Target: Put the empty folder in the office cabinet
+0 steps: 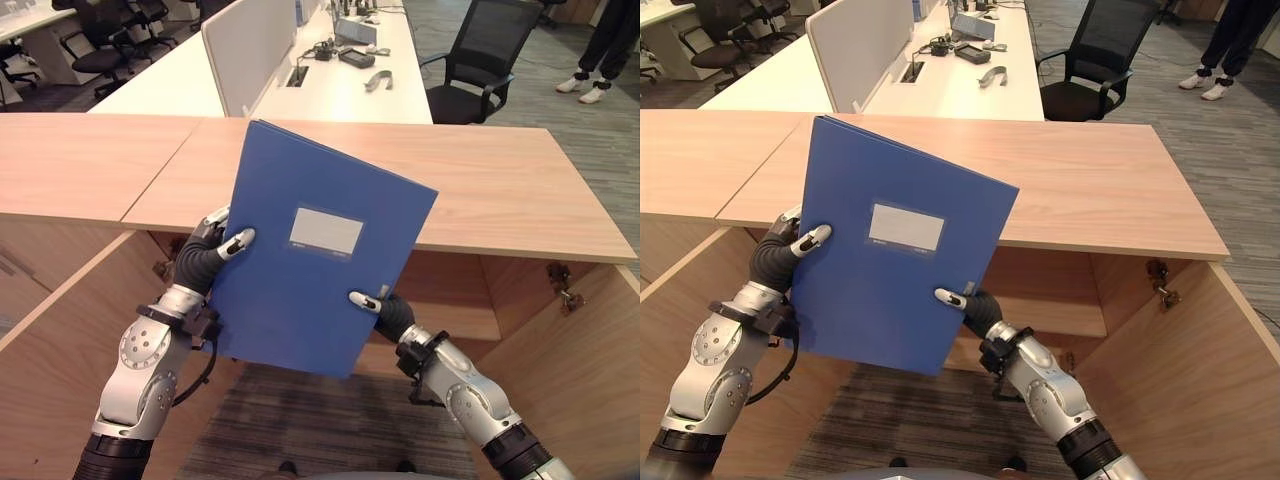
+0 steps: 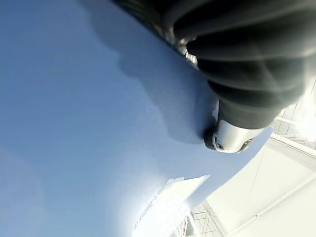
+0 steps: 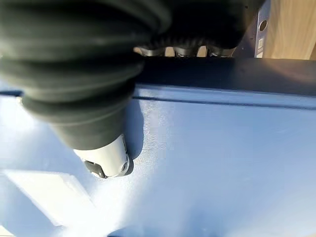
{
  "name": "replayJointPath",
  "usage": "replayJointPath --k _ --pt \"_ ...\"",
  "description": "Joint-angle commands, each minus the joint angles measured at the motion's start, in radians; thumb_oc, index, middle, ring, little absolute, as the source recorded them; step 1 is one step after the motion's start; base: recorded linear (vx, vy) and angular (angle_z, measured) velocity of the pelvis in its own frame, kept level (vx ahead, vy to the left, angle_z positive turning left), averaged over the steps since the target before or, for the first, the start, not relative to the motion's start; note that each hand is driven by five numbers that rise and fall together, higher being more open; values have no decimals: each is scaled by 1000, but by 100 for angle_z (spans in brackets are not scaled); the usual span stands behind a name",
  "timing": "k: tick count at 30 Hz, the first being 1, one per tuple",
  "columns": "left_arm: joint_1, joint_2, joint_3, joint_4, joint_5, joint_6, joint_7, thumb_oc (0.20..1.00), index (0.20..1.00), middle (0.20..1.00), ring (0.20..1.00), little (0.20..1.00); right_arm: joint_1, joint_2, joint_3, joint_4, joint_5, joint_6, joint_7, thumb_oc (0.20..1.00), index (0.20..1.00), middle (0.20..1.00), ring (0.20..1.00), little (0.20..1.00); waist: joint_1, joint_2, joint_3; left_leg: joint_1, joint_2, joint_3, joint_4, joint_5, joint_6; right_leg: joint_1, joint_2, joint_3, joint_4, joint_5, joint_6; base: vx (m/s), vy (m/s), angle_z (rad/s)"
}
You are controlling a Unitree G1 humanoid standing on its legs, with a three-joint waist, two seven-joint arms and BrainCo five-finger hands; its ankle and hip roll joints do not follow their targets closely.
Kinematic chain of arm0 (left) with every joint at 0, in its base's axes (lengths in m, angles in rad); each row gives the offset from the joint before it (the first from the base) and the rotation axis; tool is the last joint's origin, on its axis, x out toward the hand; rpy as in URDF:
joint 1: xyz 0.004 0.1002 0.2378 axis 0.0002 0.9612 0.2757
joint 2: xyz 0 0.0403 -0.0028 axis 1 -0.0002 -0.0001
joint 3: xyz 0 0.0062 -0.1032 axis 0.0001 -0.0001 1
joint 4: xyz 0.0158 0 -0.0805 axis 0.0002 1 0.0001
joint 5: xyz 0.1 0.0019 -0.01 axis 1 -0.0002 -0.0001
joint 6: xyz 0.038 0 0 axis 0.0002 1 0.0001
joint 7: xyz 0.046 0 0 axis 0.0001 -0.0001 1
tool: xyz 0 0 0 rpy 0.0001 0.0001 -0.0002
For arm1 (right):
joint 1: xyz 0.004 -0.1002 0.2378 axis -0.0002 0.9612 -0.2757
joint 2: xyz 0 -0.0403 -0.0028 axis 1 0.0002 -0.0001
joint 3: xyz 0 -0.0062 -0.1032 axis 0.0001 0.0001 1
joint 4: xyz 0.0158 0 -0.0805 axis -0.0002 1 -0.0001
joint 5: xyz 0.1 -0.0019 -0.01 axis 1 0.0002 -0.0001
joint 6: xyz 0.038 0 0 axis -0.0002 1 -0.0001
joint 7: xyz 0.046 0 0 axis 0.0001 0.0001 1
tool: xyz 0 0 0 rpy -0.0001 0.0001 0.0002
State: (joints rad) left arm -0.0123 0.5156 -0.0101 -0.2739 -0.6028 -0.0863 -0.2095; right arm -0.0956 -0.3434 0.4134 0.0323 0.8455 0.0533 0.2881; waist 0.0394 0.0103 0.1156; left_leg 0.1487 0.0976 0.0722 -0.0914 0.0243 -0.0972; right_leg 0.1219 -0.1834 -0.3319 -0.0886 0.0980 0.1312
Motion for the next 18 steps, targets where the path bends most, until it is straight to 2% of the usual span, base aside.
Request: replayJointPath --k 1,5,6,7,8,9,13,14,17,18 --pt "-87 -1 -53 -36 -14 -46 -27 200 200 200 200 200 -86 84 64 -104 20 -31 42 200 200 200 200 200 -5 -17 0 34 24 49 4 -69 -14 39 -11 36 14 -93 34 0 0 0" --pt "-73 -7 -35 -31 -10 -49 -25 219 219 219 219 219 -84 74 55 -105 4 -33 48 200 200 200 200 200 -4 -16 -1 34 24 47 4 -70 -14 39 -10 34 16 -94 32 0 0 0" --pt "-70 -8 -31 -27 -7 -49 -25 473 473 473 473 473 -86 70 52 -105 -6 -34 50 200 200 200 200 200 -4 -16 -1 34 24 46 4 -70 -13 38 -10 34 16 -94 32 0 0 0" --pt "-63 -9 -25 -25 -8 -50 -27 777 777 777 777 777 -87 63 44 -110 -17 -36 54 200 200 200 200 200 -4 -16 -1 34 23 46 4 -70 -13 38 -10 34 16 -94 32 0 0 0" --pt "-45 -10 -5 -19 -11 -52 -30 1000 1000 1000 1000 1000 -94 43 18 -129 -66 -55 57 200 200 200 200 200 -2 -16 -1 33 24 45 4 -70 -12 38 -10 33 16 -94 32 0 0 0" --pt "-44 -11 -5 -20 -11 -51 -30 1000 1000 1000 1000 1000 -93 42 18 -130 -67 -55 57 200 200 200 200 200 -2 -15 -1 34 24 45 4 -70 -12 38 -10 33 16 -94 32 0 0 0" --pt "2 -37 52 20 -17 -59 -46 1000 1000 1000 1000 1000 -104 -32 -80 -195 -292 -116 41 200 200 200 200 200 -1 -13 -1 32 25 42 4 -71 -9 39 -10 35 16 -97 33 0 0 0" --pt "2 -37 52 20 -16 -59 -46 1000 1000 1000 1000 1000 -103 -32 -80 -195 -292 -116 41 200 200 200 200 200 -1 -13 -2 32 25 42 4 -71 -9 39 -10 35 16 -97 33 0 0 0" --pt "59 -85 124 136 -25 -86 -32 1000 1000 1000 1000 1000 -98 -70 -188 -232 -527 -209 -31 200 200 200 200 200 0 -7 -3 33 24 37 4 -73 -5 40 -11 34 16 -100 32 0 0 0" --pt "59 -86 124 137 -25 -87 -33 1000 1000 1000 1000 1000 -97 -69 -187 -232 -530 -209 -32 200 200 200 200 200 0 -6 -4 33 24 37 4 -74 -5 40 -10 35 16 -100 32 0 0 0"
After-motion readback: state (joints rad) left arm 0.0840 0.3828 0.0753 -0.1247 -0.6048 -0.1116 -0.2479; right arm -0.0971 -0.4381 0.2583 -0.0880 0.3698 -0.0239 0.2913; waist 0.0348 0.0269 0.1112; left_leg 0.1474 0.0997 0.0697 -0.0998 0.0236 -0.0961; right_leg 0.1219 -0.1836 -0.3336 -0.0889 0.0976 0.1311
